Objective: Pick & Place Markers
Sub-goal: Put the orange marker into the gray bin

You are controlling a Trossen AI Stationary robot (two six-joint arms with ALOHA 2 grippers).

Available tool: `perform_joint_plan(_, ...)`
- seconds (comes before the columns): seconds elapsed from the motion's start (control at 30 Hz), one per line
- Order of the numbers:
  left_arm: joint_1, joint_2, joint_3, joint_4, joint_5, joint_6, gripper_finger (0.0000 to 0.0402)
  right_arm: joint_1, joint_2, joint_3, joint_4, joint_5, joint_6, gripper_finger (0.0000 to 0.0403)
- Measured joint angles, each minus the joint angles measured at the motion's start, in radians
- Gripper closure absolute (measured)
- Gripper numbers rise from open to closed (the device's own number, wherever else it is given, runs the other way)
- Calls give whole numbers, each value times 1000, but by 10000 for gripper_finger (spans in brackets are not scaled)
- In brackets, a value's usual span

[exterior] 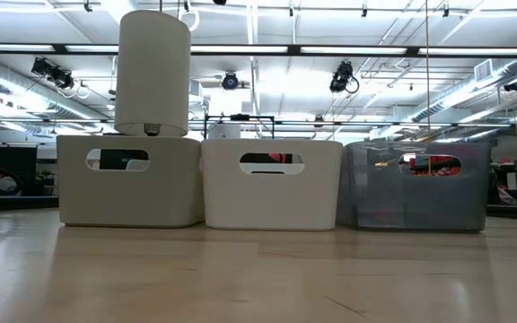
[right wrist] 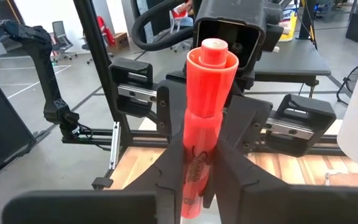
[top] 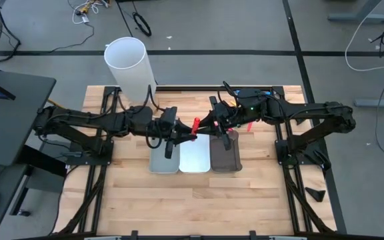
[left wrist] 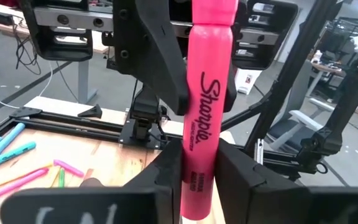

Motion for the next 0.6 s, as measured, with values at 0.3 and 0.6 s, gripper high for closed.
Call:
perform_joint_plan(0.3,0,0,-1,-5,-17,4,329,-1,-1,0,9,5,14,279)
perform_joint_plan(0.6,0,0,-1,-4,-49,5,329,-45,-79,0,-139,8,18,192)
